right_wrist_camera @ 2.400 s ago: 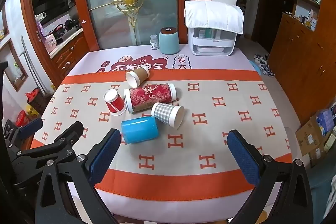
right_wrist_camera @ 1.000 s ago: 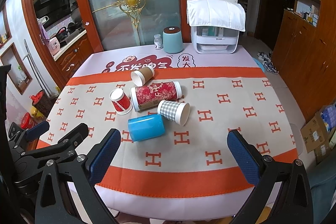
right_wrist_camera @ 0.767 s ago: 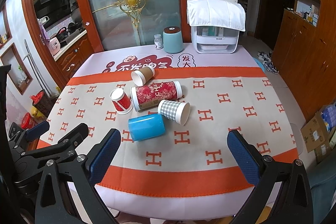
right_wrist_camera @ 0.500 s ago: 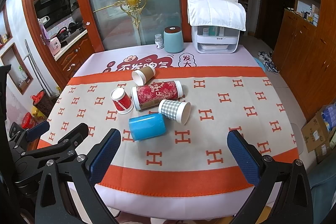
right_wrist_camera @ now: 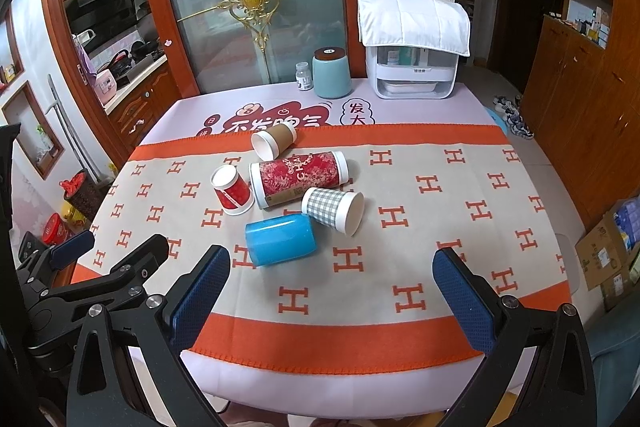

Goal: Flip cup upside down

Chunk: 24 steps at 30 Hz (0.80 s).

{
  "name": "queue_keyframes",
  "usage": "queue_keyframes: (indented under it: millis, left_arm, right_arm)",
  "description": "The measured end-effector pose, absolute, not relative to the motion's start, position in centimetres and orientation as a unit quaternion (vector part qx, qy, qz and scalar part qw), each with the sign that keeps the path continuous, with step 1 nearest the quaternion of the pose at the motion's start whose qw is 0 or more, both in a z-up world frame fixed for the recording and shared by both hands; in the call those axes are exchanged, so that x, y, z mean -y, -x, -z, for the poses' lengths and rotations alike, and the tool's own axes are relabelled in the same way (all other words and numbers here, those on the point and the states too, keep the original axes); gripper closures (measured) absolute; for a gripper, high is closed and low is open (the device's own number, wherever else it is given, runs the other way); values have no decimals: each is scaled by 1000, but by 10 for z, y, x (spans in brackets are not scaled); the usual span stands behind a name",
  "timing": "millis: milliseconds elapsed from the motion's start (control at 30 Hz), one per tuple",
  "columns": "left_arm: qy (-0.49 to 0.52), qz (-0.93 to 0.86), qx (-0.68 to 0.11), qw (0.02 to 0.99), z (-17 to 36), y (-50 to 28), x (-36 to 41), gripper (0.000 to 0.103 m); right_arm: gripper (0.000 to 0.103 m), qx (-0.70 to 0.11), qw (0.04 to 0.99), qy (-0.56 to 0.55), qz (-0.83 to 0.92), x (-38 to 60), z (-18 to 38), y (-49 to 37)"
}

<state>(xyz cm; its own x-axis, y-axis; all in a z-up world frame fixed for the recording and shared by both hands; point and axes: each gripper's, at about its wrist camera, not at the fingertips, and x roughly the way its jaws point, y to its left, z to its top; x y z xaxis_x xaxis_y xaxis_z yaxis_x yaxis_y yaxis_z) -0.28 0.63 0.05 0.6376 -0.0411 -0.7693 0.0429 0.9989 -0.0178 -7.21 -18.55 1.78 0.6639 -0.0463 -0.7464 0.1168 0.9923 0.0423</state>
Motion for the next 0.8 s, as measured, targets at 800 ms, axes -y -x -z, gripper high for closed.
queue_keyframes:
  millis: [800]
  left_arm:
    - [3, 3, -429, 903, 1, 21, -11, 1]
  right_arm:
    - [0, -412, 909, -46, 29, 176, -3, 84]
